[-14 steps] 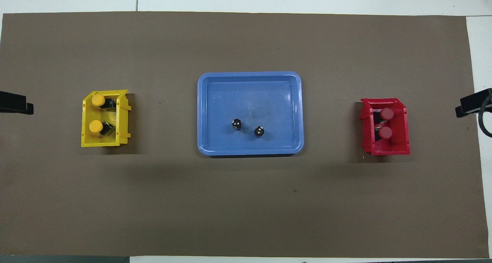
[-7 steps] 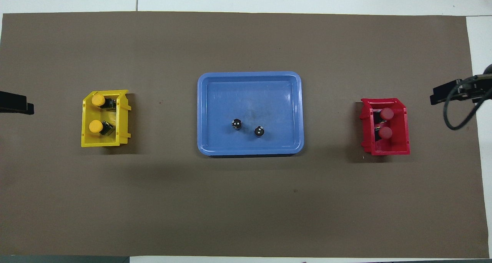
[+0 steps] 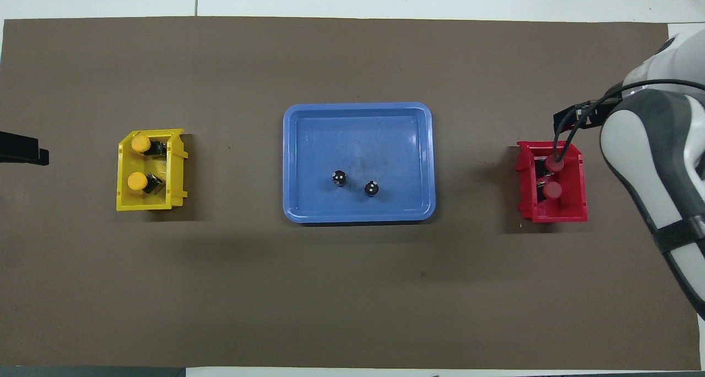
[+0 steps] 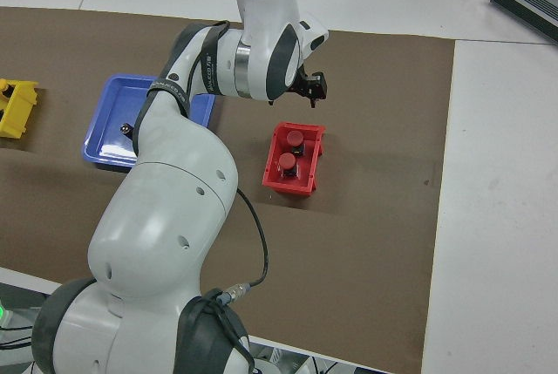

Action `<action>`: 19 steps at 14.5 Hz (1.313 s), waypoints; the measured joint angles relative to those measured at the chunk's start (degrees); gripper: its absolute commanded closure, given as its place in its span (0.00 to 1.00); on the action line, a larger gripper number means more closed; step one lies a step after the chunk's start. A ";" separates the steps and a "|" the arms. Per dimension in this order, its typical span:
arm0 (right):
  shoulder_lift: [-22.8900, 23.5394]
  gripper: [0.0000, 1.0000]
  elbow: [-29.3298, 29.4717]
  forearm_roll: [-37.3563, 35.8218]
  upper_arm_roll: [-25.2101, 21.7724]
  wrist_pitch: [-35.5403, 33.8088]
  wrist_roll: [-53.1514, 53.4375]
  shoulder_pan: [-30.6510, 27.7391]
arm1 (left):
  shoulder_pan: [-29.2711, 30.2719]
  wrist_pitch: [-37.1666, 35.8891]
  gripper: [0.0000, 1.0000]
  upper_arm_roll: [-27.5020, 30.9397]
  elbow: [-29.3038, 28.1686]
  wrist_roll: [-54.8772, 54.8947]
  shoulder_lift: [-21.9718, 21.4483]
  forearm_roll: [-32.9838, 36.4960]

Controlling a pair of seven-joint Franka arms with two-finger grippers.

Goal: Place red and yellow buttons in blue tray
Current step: 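Grasp the red button with the right gripper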

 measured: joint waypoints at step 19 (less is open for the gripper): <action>-0.78 0.78 -8.50 0.22 0.09 6.78 -0.56 0.09 | 0.00 -0.03 0.00 -0.06 -0.18 0.00 -0.11 0.00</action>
